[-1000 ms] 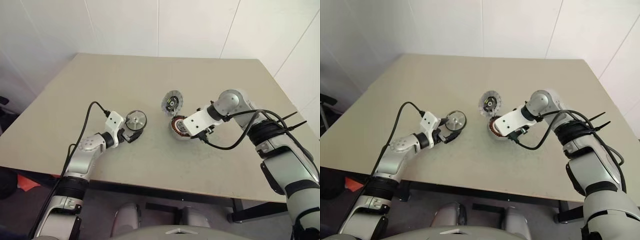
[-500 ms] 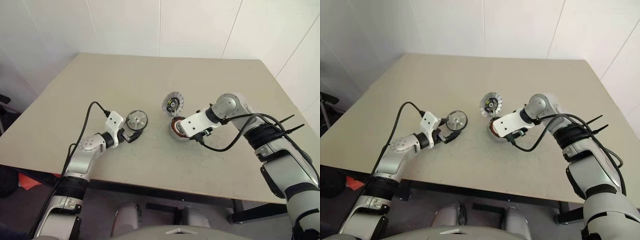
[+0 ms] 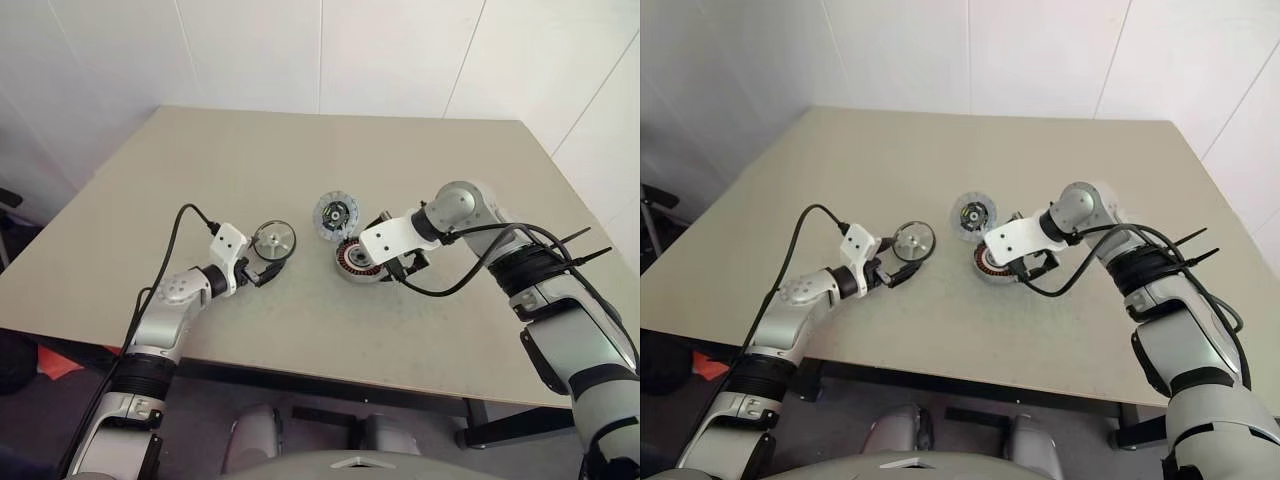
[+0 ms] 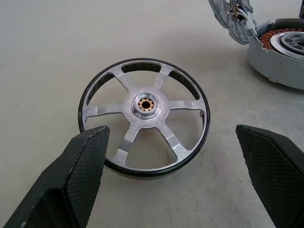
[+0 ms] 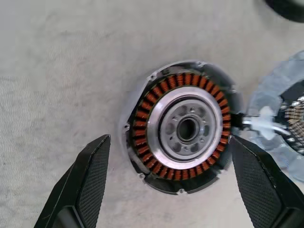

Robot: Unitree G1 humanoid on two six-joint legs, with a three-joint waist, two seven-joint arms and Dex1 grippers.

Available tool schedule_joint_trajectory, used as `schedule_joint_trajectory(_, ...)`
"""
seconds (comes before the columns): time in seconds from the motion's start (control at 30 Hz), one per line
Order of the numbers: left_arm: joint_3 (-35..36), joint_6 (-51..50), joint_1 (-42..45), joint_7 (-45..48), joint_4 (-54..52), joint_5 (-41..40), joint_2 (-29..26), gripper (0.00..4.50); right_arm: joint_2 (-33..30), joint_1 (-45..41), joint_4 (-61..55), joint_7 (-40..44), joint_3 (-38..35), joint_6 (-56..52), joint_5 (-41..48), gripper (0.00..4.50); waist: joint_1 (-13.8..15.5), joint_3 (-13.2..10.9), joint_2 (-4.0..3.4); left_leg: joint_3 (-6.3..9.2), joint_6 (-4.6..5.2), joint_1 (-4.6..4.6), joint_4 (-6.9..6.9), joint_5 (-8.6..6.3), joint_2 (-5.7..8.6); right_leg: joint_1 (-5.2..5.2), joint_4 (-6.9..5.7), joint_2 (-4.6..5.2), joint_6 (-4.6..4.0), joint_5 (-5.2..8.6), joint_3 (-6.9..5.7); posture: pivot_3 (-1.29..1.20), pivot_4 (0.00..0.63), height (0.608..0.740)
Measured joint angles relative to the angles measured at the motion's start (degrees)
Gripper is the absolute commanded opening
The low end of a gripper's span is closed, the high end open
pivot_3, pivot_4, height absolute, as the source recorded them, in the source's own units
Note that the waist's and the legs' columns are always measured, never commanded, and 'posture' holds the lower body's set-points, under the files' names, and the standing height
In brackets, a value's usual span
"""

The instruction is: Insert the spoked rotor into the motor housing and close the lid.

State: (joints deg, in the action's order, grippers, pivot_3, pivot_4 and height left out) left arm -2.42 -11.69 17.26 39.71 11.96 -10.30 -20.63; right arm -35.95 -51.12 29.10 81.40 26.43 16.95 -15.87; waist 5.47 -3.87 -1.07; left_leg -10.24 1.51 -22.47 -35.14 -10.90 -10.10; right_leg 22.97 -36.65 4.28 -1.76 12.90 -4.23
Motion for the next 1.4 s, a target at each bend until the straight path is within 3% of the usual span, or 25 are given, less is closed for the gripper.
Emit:
schedule_joint_trajectory(0.13, 2.5, -2.8, 0.0, -1.1, -0.3, -2.7, 0.9, 4.50, -0.6, 0.0, -2.5, -1.7, -3.5, -4.2, 2.1, 4.48, 0.0, 0.0, 0.00, -0.01, 0.00, 0.07, 0.00, 0.00, 0.00, -0.08, -0.01, 0.00, 0.00, 0.00, 0.00, 0.00, 0.000, 0.740)
schedule_joint_trajectory(0.4, 14.8, -19.8, 5.8, -13.3, 0.6, -13.3, 6.2, 4.50, 1.2, 2.3, -5.9, -17.1, -14.8, -20.1, 5.6, 4.48, 0.0, 0.0, 0.04, 0.01, -0.08, 0.58, 0.05, 0.04, 0.03, -0.57, 0.04, -0.01, 0.01, 0.01, 0.00, 0.00, 0.000, 0.740)
schedule_joint_trajectory(0.57, 15.2, -27.7, 7.8, -16.1, 1.8, -15.2, 7.8, 4.50, 1.3, 8.7, -10.0, -19.3, -15.1, -23.9, 6.7, 4.48, 0.1, -0.1, 0.13, 0.03, -0.03, 0.55, 0.07, 0.00, 0.08, -0.59, 0.14, 0.01, 0.03, 0.01, 0.01, 0.00, 0.000, 0.740)
schedule_joint_trajectory(0.9, 14.2, -36.5, 11.9, -16.1, 4.5, -16.7, 8.5, 4.50, 0.1, 8.3, -11.2, -21.6, -15.3, -24.2, 7.3, 4.48, 0.2, -0.1, 0.14, 0.07, -0.03, 0.65, 0.08, 0.01, 0.13, -0.72, 0.17, 0.02, 0.04, 0.02, 0.01, 0.00, 0.000, 0.740)
schedule_joint_trajectory(1.0, 15.2, -38.4, 11.9, -15.9, 4.4, -18.4, 9.2, 3.91, 0.1, 8.3, -11.9, -21.6, -15.3, -24.2, 7.5, 4.50, 0.3, -0.1, 0.14, 0.10, -0.01, 0.65, 0.08, -0.01, 0.17, -0.77, 0.19, 0.03, 0.04, 0.02, 0.01, 0.00, 0.000, 0.740)
schedule_joint_trajectory(1.27, 15.8, -41.6, 9.8, -13.7, 3.3, -22.2, 9.5, 1.37, 0.1, 8.3, -11.9, -22.1, -15.3, -24.5, 7.5, 4.50, 0.1, -0.1, 0.15, 0.11, -0.01, 0.62, 0.15, -0.01, 0.15, -0.72, 0.24, 0.02, 0.04, 0.02, 0.01, 0.00, 0.000, 0.740)
schedule_joint_trajectory(1.4, 15.9, -42.7, 9.2, -13.0, 0.8, -23.8, 9.7, 1.37, 0.1, 8.3, -11.8, -22.7, -15.3, -24.4, 7.5, 4.50, 0.1, -0.1, 0.16, 0.11, -0.02, 0.64, 0.15, 0.00, 0.14, -0.72, 0.24, 0.02, 0.04, 0.02, 0.01, 0.00, 0.000, 0.740)
